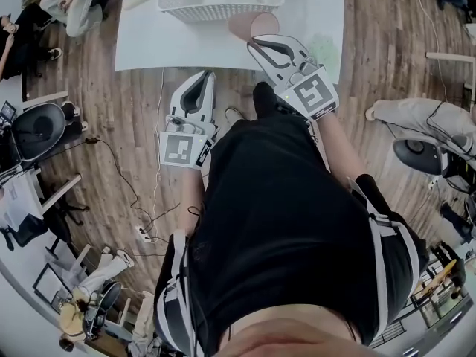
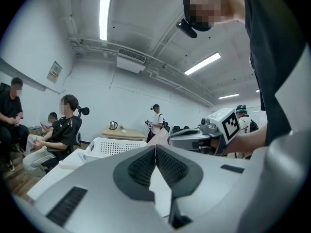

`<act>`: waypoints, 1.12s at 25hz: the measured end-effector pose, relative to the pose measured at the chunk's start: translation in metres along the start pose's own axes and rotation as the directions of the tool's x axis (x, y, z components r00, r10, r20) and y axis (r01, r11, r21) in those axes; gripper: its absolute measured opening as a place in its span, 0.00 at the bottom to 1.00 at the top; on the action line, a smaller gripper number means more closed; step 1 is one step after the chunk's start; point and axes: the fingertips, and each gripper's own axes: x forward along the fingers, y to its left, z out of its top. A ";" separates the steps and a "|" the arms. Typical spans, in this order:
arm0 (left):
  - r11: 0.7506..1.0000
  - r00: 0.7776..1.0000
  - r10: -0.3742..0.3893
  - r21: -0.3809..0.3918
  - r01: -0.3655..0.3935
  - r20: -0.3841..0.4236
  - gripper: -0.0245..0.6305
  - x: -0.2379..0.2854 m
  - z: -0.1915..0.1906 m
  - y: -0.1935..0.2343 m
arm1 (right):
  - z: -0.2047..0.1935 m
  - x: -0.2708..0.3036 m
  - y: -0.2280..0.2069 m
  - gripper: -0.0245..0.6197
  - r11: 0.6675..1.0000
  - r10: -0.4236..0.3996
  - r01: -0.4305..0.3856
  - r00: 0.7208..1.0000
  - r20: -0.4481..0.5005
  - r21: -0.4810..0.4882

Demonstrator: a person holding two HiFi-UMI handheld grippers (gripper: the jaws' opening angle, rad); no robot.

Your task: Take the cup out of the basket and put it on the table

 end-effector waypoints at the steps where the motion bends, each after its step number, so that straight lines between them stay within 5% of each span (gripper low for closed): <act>1: 1.000 1.000 -0.007 -0.002 0.007 0.000 0.07 -0.007 -0.002 -0.001 | 0.000 -0.003 0.005 0.09 1.000 -0.011 0.011 1.000 -0.006 0.000; 11: 0.995 0.995 -0.095 -0.007 0.095 0.001 0.07 -0.053 -0.019 -0.040 | -0.012 -0.064 0.043 0.09 0.993 -0.120 0.120 0.991 -0.063 -0.004; 28: 0.996 0.997 -0.082 -0.019 0.081 -0.012 0.07 -0.028 -0.016 -0.085 | -0.026 -0.102 0.020 0.09 0.994 -0.103 0.104 0.993 -0.057 0.016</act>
